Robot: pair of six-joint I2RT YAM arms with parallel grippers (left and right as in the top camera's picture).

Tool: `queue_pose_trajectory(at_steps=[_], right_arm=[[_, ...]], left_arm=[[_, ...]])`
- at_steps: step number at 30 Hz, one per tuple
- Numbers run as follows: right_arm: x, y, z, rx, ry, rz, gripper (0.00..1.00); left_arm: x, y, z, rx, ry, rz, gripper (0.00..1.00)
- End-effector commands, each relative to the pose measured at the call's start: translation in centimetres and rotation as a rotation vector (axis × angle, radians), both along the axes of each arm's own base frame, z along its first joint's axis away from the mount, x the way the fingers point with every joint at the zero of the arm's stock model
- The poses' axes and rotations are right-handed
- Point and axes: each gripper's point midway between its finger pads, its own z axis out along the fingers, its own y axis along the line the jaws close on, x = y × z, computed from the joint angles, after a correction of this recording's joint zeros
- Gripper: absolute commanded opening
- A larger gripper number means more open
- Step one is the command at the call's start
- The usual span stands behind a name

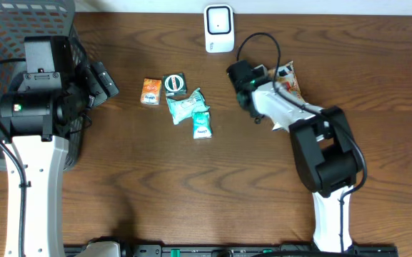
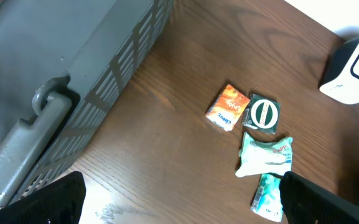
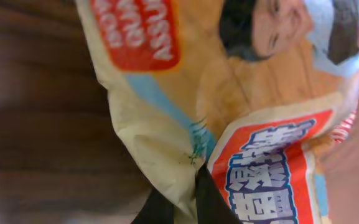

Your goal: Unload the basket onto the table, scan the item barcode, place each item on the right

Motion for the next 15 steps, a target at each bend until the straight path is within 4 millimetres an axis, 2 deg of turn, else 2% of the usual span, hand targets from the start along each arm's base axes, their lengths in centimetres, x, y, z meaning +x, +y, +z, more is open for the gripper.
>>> queue_pose_trajectory(at_steps=[1,4,5,7,10,15], right_arm=[[-3.9,6.0,-3.0,0.463,0.288,0.089,0.01],[-4.0,9.7,1.4,0.734,0.313,0.152,0.01],[-4.1,11.2,3.7,0.859,0.313,0.181,0.01],[-4.4,12.8,7.0,1.030,0.311,0.226,0.01],[-4.9,13.5,9.9,1.175,0.321,0.260,0.01],[-6.2,13.3,11.8,1.371,0.395,0.274,0.01]], left_arm=[[-0.2,0.2,0.2,0.000,-0.005,0.015,0.97],[-0.2,0.2,0.2,0.000,-0.005,0.015,0.98],[-0.2,0.2,0.2,0.000,-0.005,0.015,0.98],[-0.2,0.2,0.2,0.000,-0.005,0.015,0.98],[-0.2,0.2,0.2,0.000,-0.005,0.015,0.98],[-0.2,0.2,0.2,0.000,-0.005,0.015,0.98]])
